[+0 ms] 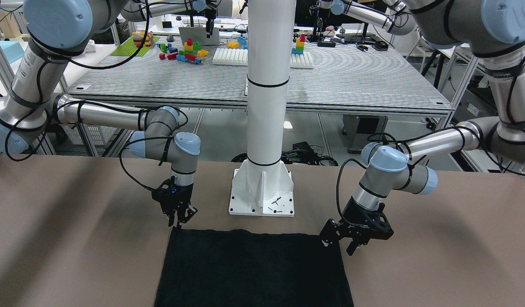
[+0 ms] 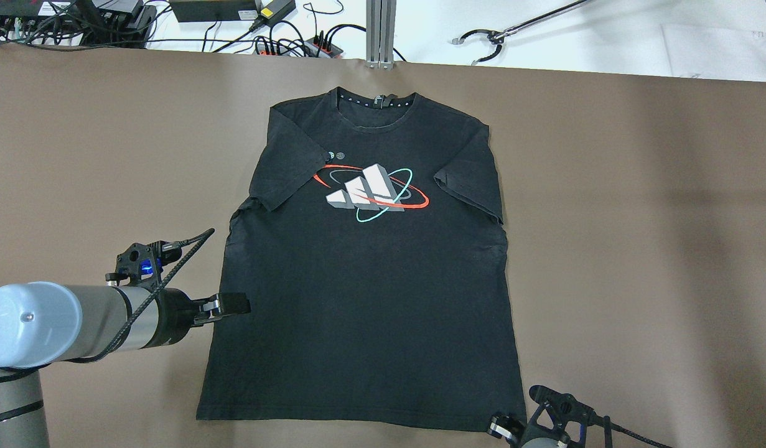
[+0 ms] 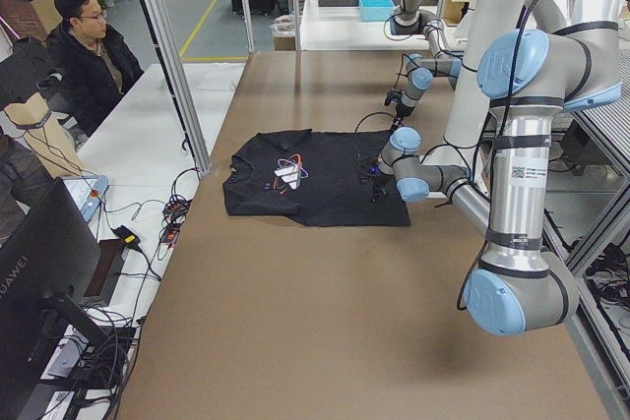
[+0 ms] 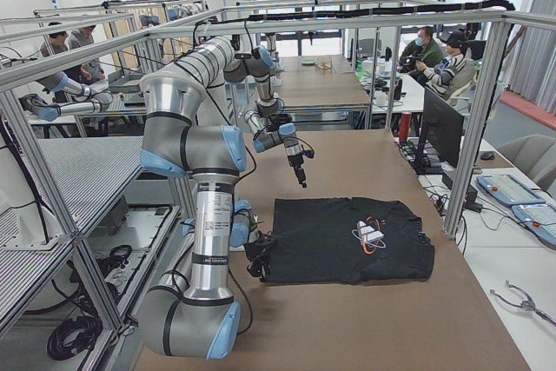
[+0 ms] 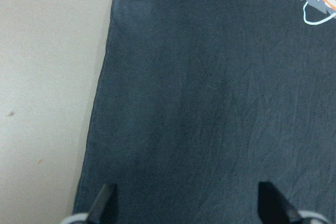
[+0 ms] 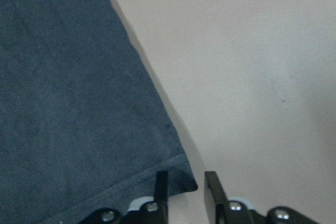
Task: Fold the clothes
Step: 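Move both grippers to the hem corners nearest the robot and grasp them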
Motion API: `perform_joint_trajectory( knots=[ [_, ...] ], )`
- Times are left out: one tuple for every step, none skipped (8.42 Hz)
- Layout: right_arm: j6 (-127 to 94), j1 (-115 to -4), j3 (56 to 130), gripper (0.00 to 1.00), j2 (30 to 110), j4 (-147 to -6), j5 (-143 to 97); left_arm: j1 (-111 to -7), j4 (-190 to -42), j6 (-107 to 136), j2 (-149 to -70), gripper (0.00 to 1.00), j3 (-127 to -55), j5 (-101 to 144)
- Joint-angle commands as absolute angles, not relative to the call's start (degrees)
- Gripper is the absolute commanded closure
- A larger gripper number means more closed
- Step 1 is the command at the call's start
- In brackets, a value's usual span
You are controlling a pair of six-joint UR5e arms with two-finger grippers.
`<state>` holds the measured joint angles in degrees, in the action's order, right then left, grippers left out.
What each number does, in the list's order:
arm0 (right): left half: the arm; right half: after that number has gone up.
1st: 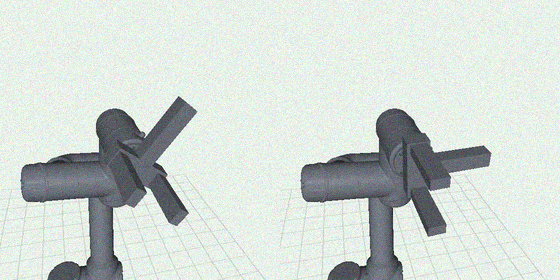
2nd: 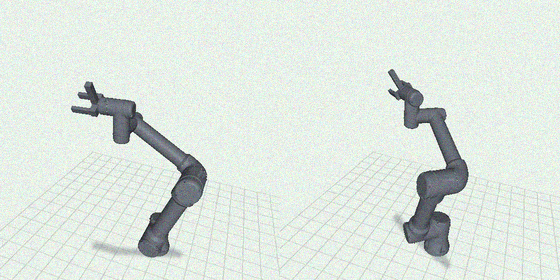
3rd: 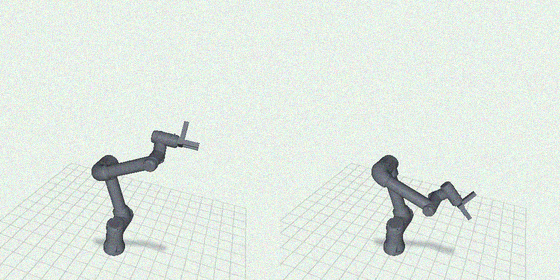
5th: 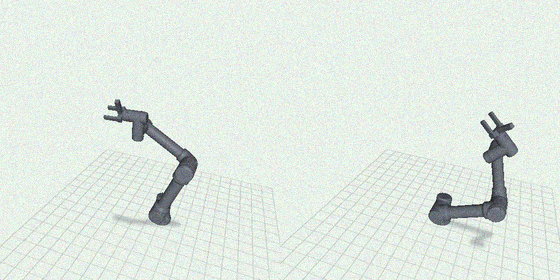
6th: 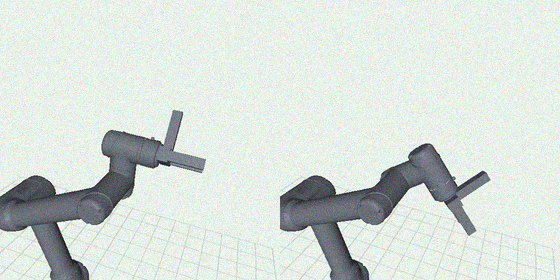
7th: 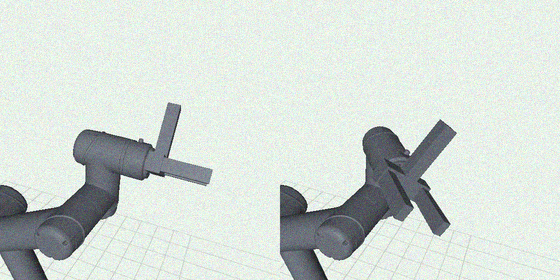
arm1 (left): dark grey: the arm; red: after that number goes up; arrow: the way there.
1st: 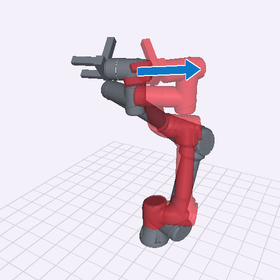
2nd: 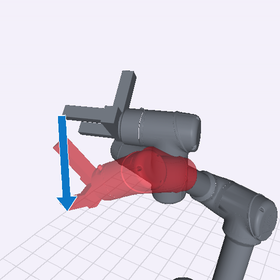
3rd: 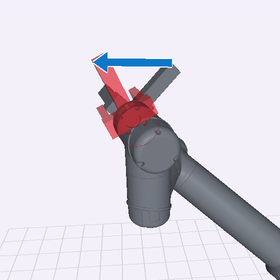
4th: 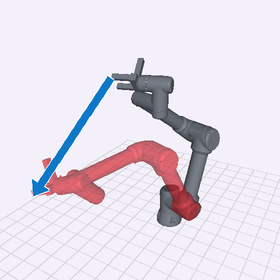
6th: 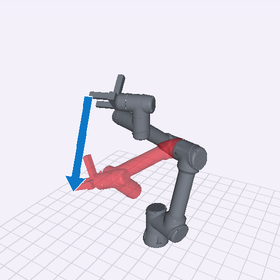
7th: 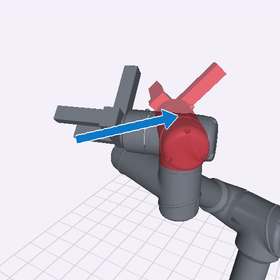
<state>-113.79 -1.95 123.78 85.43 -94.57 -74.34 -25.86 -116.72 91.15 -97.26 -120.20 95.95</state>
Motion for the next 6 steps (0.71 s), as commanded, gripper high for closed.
perform_joint_trajectory(
  knots=[
    [-113.7, -1.8, 123.7, 0.94, 85.5, -94.6, -74.4, -25.8, -116.7, 91.1, -97.2, 0.06, -120.1, 95.9],
    [-113.7, -1.7, 123.7, 0.99, 85.5, -94.6, -74.4, -25.8, -116.7, 91.2, -97.2, 0.06, -120.2, 95.9],
    [-113.4, -1.8, 123.7, 1.00, 85.5, -94.6, -74.4, -25.8, -116.7, 91.1, -97.2, 0.06, -120.2, 95.9],
    [-113.2, -1.8, 124.4, 1.00, 85.5, -94.6, -74.5, -25.8, -116.7, 91.2, -97.2, 0.06, -120.1, 95.9],
    [-112.9, -2.0, 126.4, 1.00, 85.5, -94.6, -75.1, -25.0, -116.7, 93.1, -96.0, 0.06, -120.4, 95.8],
    [-111.5, -2.2, 130.0, 1.00, 86.1, -94.6, -76.2, -21.8, -116.7, 97.6, -93.9, 0.08, -122.1, 93.5]
  ],
)
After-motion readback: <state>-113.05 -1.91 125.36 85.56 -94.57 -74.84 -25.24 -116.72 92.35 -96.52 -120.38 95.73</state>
